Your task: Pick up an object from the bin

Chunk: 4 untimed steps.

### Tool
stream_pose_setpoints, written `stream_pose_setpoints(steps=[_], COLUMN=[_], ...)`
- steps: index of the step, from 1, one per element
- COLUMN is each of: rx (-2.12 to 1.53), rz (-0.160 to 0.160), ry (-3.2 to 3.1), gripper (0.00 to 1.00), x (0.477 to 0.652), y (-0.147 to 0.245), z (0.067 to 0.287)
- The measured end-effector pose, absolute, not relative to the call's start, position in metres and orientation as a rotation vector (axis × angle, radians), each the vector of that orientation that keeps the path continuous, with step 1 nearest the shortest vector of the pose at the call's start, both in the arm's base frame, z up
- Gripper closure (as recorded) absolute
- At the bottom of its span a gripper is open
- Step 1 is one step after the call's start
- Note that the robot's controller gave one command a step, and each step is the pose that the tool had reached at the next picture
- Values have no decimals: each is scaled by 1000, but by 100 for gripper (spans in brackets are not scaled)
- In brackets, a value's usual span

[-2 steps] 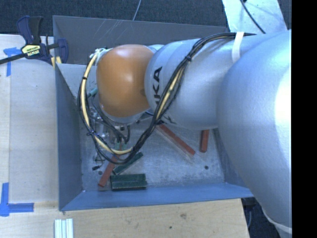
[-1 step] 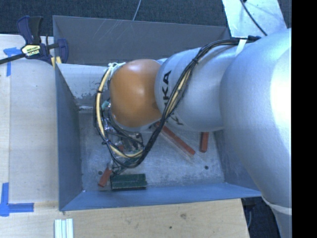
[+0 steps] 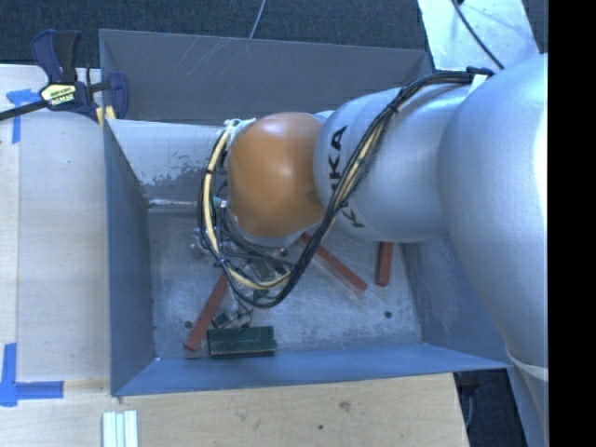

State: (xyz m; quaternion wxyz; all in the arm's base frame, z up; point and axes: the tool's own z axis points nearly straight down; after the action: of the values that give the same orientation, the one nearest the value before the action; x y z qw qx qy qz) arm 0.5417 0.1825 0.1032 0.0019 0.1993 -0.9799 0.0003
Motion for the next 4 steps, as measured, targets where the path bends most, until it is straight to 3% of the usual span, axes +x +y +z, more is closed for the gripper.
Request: stream_pose_setpoints(steps=[1, 2, 3, 4], rx=[603, 844, 906, 905], rz=[2, 1, -2, -2], ry=[-3090, -3033, -3011, -3011], gripper=[0, 0, 100, 100], x=[572, 570, 553, 553], y=[153, 180, 174, 174], z=[126, 87, 71, 71])
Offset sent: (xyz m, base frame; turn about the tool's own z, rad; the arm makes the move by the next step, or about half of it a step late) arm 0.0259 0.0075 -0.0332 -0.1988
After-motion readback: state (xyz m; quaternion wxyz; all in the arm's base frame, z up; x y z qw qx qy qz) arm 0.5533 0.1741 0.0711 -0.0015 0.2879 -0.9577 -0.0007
